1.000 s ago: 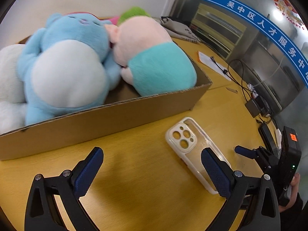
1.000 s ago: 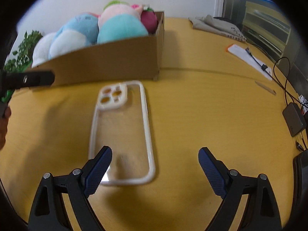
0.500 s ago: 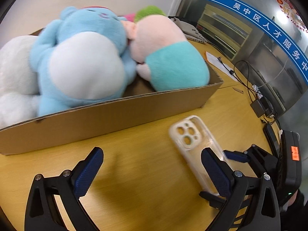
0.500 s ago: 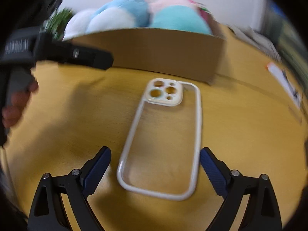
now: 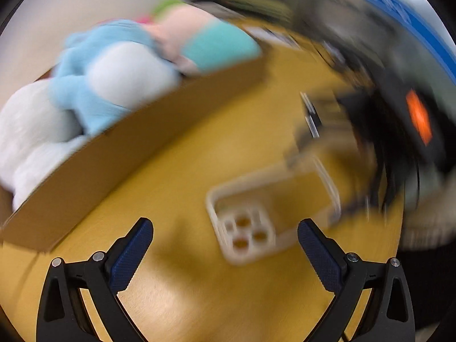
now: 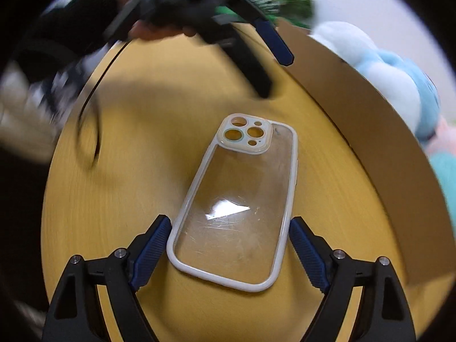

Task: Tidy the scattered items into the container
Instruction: 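Close both grippers on the clear phone case's white rim from either side, then lift the phone case with both grippers and lay it in the box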

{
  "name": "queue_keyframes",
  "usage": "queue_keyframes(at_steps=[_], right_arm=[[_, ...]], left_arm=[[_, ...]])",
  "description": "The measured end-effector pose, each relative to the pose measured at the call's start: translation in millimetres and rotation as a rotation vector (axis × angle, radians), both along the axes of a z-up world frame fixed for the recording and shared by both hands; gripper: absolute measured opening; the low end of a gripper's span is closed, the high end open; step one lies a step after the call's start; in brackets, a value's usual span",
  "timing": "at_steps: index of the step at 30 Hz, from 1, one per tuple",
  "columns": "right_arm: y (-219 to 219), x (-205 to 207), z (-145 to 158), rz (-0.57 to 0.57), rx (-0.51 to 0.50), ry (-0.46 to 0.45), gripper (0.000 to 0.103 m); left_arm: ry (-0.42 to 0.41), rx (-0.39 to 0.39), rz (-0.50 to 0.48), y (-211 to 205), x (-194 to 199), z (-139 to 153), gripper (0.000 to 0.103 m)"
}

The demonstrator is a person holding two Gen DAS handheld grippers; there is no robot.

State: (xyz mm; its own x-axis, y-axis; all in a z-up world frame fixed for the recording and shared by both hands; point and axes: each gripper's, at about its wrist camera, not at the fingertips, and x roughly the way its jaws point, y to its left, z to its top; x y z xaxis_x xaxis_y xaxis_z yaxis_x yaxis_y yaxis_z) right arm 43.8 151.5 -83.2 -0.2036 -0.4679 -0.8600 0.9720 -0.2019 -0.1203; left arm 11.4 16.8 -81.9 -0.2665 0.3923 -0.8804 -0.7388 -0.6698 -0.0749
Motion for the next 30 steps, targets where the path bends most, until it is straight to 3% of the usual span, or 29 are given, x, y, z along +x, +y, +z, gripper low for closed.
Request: queue_keyframes(at_steps=[4,15,21,23,30], right_arm=[[10,-12,12,0.046,0.027,0.057,0.087],[16,-11,13,-0.086,0.005,0.003,0.087],[16,-35,0,-0.146,-0.014,-0.056,0.085],[17,-41,0,-0.135,-0.027,-0.07,0.078],[21,-48,4,-0.067,-0.042,-0.053,0.078]], left_arm=[[0.001,-0.078,-0.182,12,6,-15,0.103],[-0.019,-0.076,-0.463,41,-14,-33,0.1],[0.009,-0.104,-0.532,46,-22,-38,0.093],[0.021,-0.101,-0.538,45,-23,-37,0.089],[0.046,-0.084,-0.524,38,-21,-29,0.085]])
